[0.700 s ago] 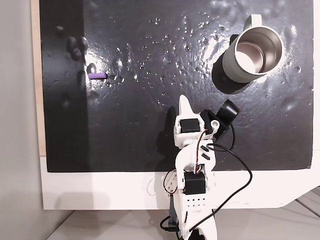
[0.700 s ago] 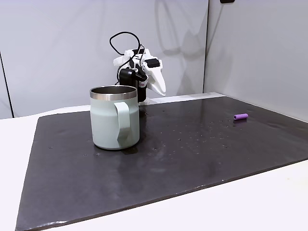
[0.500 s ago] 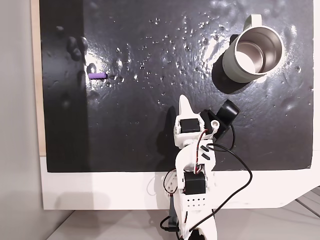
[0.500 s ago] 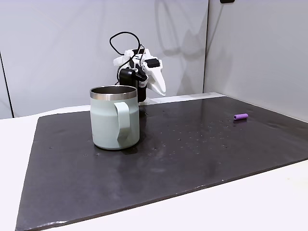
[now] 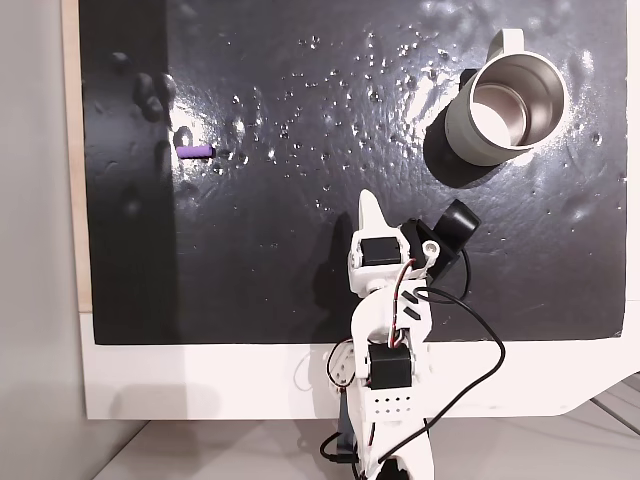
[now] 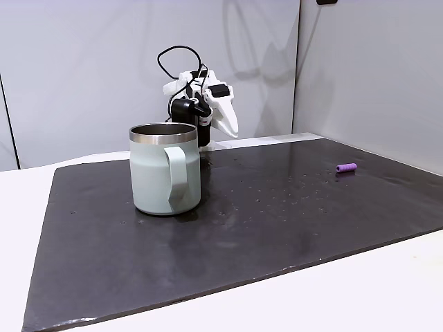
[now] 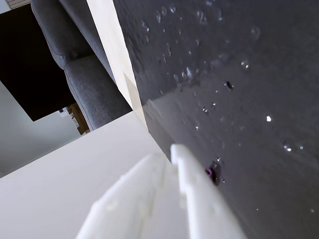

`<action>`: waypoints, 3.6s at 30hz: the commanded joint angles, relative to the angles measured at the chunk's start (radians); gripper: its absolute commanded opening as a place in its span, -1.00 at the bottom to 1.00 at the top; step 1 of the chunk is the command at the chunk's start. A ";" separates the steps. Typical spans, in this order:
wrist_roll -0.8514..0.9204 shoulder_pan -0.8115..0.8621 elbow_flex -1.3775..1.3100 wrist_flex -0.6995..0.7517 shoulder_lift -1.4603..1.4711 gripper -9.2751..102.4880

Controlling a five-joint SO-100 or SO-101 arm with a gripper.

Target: Grasp a pengrip and put it in the cup.

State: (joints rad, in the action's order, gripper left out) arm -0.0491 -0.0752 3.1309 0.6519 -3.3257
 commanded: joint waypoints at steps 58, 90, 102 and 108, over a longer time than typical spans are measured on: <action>-0.673 -0.584 -2.732 0.807 2.568 -0.27; -0.798 -0.650 -2.536 0.676 2.721 -0.77; -0.767 -0.629 -2.534 0.687 2.574 -0.83; -0.681 -0.601 -2.531 0.686 2.381 -0.83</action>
State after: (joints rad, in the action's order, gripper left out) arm -0.7777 -0.7087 0.6136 1.3576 -0.7915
